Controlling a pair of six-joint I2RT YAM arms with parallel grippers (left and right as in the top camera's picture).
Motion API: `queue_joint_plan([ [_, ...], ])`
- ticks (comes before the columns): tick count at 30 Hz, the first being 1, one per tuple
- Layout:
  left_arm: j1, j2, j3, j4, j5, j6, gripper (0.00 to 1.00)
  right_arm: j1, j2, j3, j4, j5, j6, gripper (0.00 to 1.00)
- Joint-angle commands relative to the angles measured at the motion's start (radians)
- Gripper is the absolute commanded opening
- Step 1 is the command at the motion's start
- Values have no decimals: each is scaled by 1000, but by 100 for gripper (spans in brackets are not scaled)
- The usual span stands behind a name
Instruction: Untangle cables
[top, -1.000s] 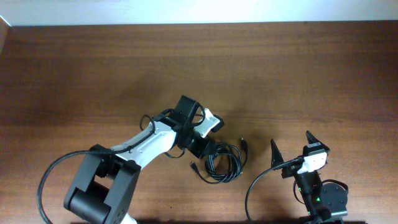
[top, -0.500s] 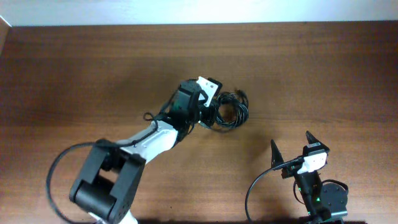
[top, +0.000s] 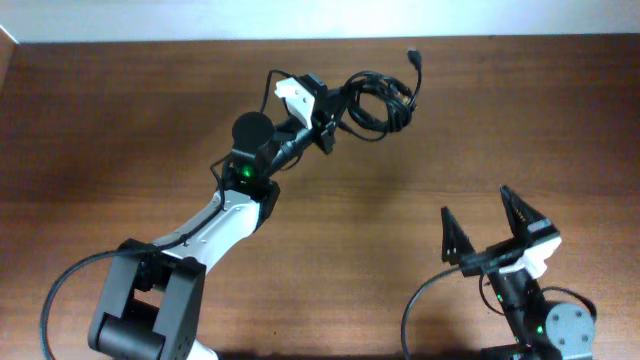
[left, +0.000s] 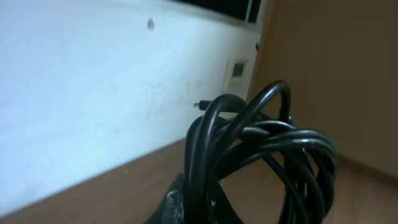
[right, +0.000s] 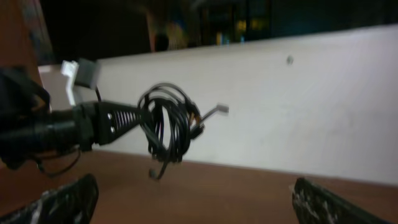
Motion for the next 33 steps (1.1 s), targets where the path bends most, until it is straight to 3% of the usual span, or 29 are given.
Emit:
queue_joint_plan([
  [1,3,-48,13,-6,27,-6,0,-4,347,334,-146,-89,14,99],
  [2,3,-55,13,-3,68,-10,91,-4,520,513,-259,-160,-37,99],
  [3,3,-68,13,-12,105,-9,98,-4,691,699,-367,-216,-92,99],
  [5,3,-77,13,-11,108,-9,98,-4,920,904,-431,-249,-91,99],
  [7,8,-77,13,-23,105,-8,98,-5,1137,1034,-462,-438,-92,99],
  [8,12,-77,13,-30,107,-7,98,-5,1189,1059,-475,-492,-95,99],
  [12,27,-77,13,-101,135,-5,99,-5,1198,1059,-535,-360,-126,99],
  [13,27,-77,13,-114,138,-5,91,-5,1198,1059,-541,-314,-125,99],
  [14,29,-77,13,-117,134,-3,76,-5,1198,1059,-540,-238,-125,99],
  [15,29,-77,13,-134,68,13,53,-5,1198,1059,-536,-182,-125,99],
  [16,28,-77,13,-203,-106,17,32,-5,1198,1059,-540,-86,-140,99],
  [17,28,-77,13,-256,-210,18,25,-5,1199,1058,-564,-42,-177,99],
  [18,29,-77,13,-303,-252,65,7,-5,1206,1057,-589,17,-181,99],
  [19,29,-77,14,-326,-252,107,0,-5,1217,1056,-598,47,-180,99],
  [23,27,-16,89,-462,-252,153,0,-5,1243,1056,-601,131,-164,99],
  [25,27,54,171,-557,-248,153,37,-5,1243,1056,-603,131,-165,99],
  [26,27,98,231,-628,-241,153,65,-5,1243,1056,-605,136,-165,99],
  [27,27,138,291,-702,-195,182,82,-5,1243,1056,-607,138,-165,99],
  [28,27,168,340,-759,-188,190,89,-5,1243,1056,-607,141,-166,99],
  [31,26,279,498,-971,-188,240,95,-5,1243,1056,-620,192,-162,99],
  [33,19,364,554,-1003,-188,243,99,-5,1243,1056,-620,195,-162,99],
])
